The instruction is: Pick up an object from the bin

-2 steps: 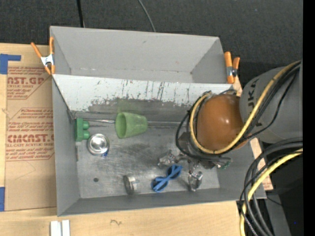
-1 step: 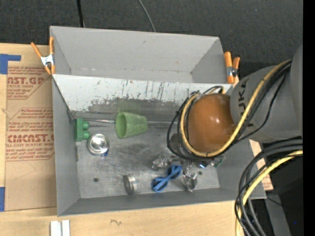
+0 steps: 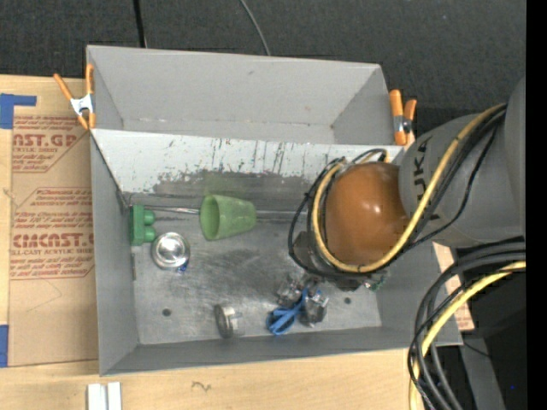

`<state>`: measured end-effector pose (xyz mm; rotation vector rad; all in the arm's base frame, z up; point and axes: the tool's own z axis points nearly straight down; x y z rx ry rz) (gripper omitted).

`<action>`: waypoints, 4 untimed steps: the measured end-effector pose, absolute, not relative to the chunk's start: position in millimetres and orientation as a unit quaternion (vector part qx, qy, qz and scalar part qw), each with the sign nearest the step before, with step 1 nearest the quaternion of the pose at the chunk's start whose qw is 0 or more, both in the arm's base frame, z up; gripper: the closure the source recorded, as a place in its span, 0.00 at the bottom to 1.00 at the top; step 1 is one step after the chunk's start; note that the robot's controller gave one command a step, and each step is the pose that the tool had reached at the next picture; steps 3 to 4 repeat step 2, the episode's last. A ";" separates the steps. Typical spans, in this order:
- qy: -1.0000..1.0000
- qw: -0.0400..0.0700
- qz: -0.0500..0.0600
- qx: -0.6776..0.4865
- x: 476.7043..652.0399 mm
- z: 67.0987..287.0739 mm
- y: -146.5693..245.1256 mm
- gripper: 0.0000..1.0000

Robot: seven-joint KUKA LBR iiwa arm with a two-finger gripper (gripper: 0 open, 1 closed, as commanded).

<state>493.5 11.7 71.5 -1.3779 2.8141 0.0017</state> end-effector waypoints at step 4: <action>0.899 0.004 -0.001 -0.439 496.0 179.4 14.1 1.00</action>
Offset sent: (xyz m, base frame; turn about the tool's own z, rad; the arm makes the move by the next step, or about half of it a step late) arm 0.0000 0.0000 0.0337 0.0000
